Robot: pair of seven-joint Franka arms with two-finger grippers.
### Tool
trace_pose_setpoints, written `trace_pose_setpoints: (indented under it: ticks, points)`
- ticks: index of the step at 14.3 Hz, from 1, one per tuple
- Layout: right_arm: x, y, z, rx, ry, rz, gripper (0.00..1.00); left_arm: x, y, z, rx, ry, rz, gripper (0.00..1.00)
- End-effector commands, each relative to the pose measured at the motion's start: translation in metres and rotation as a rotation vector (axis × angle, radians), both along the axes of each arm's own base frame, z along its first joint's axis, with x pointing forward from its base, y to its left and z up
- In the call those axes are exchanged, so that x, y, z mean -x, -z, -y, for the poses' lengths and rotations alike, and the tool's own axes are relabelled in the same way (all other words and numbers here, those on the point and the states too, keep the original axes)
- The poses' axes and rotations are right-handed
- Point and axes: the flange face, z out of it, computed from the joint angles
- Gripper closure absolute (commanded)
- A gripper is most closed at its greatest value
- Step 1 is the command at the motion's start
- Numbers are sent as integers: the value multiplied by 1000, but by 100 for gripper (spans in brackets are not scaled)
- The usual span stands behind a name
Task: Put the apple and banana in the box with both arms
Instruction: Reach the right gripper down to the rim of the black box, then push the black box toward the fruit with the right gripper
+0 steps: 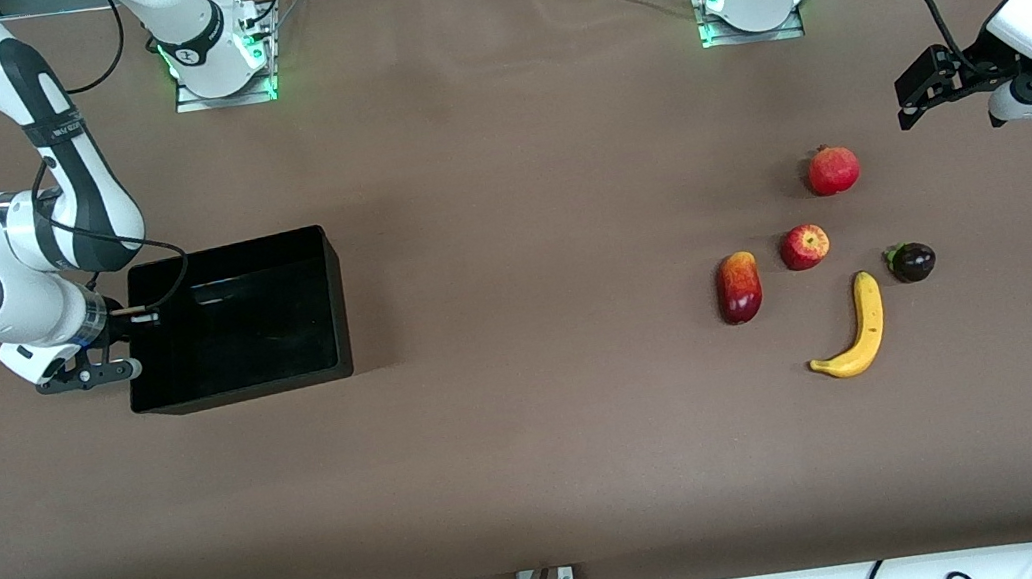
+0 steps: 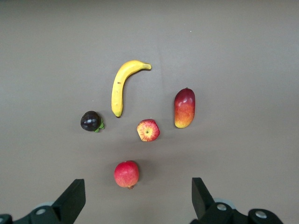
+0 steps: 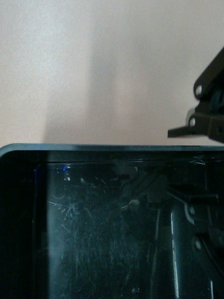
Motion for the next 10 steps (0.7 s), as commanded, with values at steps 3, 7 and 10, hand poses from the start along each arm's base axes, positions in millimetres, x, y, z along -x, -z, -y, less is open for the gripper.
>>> trace_pose_setpoints:
  ticks: [3,7,10]
  points:
    - [-5,-4,-1,-29,17,28,100,0,-6,3,-8,13,0,0]
    - [-31,-54,-58,-93,-48,62,100,0,-6,2,-8,12,1,0]
    - [-57,-111,-129,-163,-63,56,100,0,-5,1,-8,12,-2,0]
